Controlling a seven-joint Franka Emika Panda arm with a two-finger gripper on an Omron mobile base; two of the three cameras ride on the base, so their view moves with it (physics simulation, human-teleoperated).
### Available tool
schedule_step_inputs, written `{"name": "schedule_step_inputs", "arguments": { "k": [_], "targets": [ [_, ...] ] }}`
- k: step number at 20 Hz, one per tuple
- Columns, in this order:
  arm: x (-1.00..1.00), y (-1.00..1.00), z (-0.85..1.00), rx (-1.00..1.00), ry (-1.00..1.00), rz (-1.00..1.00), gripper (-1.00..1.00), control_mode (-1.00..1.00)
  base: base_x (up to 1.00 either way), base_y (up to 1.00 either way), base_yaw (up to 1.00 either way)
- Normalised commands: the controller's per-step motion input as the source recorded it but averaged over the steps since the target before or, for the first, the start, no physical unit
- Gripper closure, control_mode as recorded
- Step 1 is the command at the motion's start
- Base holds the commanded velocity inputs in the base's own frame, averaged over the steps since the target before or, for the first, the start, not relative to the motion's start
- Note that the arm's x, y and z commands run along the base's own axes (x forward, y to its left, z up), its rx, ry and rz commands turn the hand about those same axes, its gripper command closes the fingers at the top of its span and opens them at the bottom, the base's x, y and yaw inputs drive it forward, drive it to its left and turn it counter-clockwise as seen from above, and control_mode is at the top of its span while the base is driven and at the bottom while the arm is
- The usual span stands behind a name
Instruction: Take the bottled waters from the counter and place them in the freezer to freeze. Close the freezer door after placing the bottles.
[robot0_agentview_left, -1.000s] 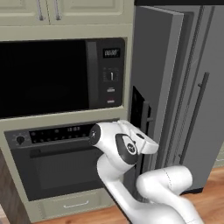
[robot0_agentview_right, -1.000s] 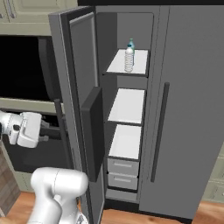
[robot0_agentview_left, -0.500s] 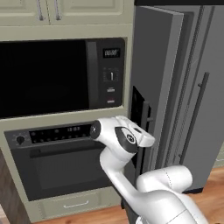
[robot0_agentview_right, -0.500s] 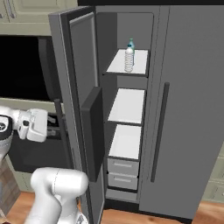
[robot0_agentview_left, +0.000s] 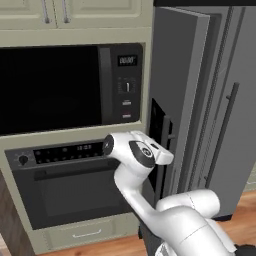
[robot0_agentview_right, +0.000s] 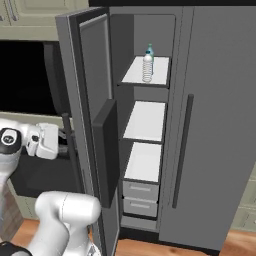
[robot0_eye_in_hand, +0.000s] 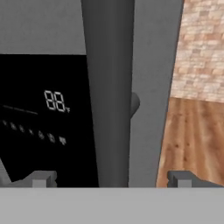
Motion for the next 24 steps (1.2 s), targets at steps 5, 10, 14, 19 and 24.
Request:
{"name": "schedule_step_inputs", "arguments": {
  "k": [5, 10, 14, 19, 24],
  "targets": [
    [0.0, -0.44, -0.13, -0.01, 0.04, -0.1, -1.0, -1.0, 0.0, 0.0, 0.0],
    [0.05, -0.71, -0.02, 0.0, 0.08, -0.07, -1.0, -1.0, 0.0, 0.0, 0.0],
    [0.2, -0.94, 0.0, 0.07, 0.11, 0.0, -1.0, -1.0, 0.0, 0.0, 0.0],
    [0.3, -0.82, 0.0, 0.15, 0.18, 0.06, -1.0, -1.0, 0.0, 0.0, 0.0],
    [0.29, -0.58, 0.0, 0.22, 0.19, 0.07, -1.0, -1.0, 0.0, 0.0, 0.0]
  ]
}}
